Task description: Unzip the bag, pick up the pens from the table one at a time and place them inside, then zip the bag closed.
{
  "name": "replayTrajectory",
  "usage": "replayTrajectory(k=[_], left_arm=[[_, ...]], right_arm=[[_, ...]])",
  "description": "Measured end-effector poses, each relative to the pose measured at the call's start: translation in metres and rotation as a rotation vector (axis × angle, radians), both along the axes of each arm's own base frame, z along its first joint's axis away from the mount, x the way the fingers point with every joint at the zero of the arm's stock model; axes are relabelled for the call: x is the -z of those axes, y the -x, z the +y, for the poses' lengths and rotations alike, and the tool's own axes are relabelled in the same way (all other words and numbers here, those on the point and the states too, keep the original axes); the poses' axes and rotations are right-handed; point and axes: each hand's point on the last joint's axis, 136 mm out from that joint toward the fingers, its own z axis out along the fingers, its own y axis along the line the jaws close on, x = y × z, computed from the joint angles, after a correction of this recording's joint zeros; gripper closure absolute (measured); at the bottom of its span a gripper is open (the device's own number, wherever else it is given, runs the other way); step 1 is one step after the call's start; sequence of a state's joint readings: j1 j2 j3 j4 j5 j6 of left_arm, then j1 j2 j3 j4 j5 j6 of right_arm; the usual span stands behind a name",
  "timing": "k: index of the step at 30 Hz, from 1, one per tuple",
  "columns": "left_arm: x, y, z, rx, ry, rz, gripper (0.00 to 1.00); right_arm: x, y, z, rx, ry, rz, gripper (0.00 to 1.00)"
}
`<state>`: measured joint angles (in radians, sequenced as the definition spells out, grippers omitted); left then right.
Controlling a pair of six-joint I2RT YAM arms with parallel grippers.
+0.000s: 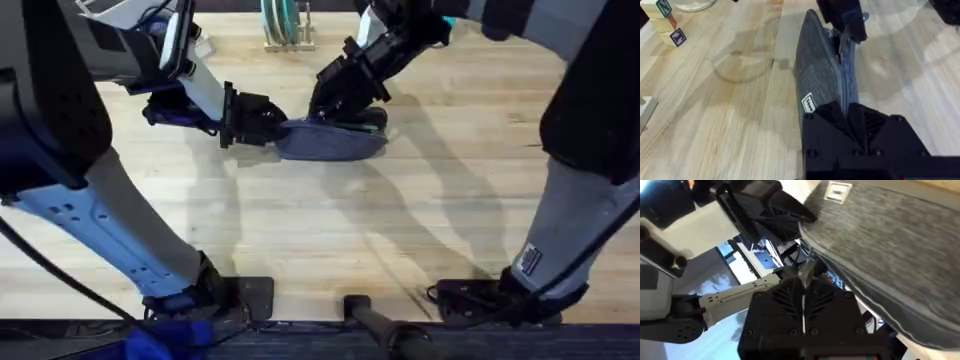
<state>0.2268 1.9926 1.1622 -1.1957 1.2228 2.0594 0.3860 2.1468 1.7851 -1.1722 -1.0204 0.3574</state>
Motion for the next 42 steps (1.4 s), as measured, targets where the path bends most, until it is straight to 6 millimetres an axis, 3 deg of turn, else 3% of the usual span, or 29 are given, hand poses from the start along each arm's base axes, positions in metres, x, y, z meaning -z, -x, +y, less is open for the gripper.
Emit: replayTrajectory(k=[42], left_arm=[[0.000, -0.001, 0.000, 0.000, 0.000, -0.004, 0.959]], right_arm=[[0.005, -0.014, -0.096, 0.084, 0.080, 0.038, 0.967]])
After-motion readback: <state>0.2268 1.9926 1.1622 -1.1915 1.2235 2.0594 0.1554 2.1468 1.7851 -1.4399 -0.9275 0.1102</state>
